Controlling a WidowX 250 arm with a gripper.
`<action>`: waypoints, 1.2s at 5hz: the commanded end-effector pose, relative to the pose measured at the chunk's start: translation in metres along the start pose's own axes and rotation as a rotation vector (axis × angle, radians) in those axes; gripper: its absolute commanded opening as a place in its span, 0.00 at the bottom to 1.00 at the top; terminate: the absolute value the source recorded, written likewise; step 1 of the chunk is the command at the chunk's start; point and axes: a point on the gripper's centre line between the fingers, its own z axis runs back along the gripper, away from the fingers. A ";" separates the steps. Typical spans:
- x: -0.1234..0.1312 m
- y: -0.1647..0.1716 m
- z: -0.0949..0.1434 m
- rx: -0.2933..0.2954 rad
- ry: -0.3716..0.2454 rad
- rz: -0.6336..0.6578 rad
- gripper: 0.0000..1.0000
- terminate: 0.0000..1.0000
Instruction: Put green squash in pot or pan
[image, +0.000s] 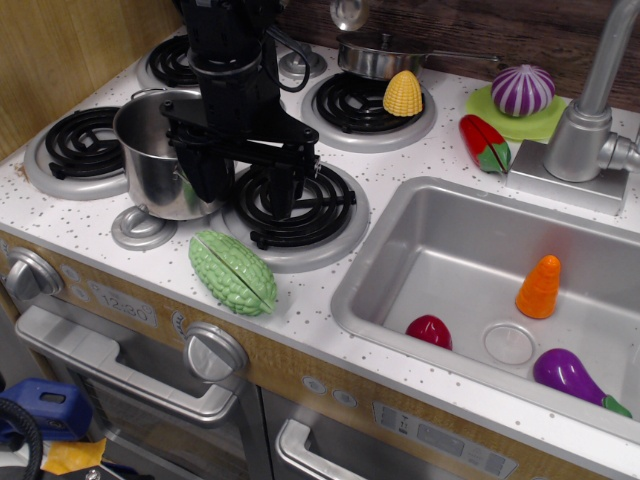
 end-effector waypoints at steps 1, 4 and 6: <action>0.000 0.000 0.000 0.000 0.000 0.000 1.00 0.00; 0.000 -0.001 -0.001 0.023 -0.049 0.428 1.00 0.00; -0.008 0.008 -0.026 0.019 -0.117 0.597 1.00 0.00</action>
